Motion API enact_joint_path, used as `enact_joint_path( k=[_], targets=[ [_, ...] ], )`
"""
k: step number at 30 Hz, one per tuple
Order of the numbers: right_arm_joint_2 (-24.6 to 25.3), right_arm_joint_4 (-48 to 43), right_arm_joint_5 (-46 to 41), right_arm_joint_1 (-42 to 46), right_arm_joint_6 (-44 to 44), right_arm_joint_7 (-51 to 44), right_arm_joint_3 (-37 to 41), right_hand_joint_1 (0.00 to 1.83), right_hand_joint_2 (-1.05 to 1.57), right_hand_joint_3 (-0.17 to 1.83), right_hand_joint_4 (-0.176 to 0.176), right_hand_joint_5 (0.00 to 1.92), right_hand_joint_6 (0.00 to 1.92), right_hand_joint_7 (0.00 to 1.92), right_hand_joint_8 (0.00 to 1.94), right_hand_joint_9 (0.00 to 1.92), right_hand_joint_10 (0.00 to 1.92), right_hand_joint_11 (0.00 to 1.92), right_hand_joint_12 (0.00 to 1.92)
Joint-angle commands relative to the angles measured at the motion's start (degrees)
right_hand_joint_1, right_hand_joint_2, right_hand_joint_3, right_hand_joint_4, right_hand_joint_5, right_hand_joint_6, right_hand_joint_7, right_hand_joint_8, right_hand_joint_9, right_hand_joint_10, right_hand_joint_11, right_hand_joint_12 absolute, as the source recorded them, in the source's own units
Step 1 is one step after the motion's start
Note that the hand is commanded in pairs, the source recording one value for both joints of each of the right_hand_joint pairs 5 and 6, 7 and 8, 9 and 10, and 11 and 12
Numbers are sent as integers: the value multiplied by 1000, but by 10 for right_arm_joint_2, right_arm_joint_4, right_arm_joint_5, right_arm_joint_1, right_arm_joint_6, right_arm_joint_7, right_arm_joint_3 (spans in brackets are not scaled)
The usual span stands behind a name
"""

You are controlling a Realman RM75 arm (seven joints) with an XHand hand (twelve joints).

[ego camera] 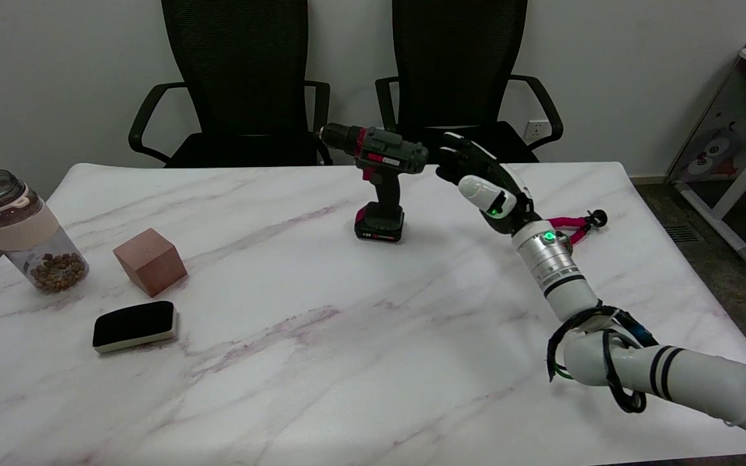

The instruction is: Pick up the power screwdriver.

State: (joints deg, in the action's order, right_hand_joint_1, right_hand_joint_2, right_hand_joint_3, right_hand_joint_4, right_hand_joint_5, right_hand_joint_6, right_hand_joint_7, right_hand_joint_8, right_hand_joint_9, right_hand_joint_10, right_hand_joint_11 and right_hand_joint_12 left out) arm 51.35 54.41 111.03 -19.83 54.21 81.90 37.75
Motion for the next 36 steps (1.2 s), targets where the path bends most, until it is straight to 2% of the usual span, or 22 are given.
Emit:
enact_joint_path(
  k=[1, 15, 29, 36],
  targets=[
    [58, -100, 11, -72, -40, 22, -37, 890, -157, 692, 121, 379, 379, 379, 379, 336, 336, 358, 358],
    [115, -171, 12, -99, -84, 22, -43, 885, -210, 712, 174, 392, 392, 392, 392, 294, 294, 285, 285],
    [155, -228, 12, -143, -133, 21, -46, 846, -267, 731, 176, 382, 382, 382, 382, 253, 253, 213, 213],
    [179, -246, 12, -171, -137, 21, -73, 845, -269, 724, 176, 395, 395, 395, 395, 248, 248, 197, 197]
  ],
)
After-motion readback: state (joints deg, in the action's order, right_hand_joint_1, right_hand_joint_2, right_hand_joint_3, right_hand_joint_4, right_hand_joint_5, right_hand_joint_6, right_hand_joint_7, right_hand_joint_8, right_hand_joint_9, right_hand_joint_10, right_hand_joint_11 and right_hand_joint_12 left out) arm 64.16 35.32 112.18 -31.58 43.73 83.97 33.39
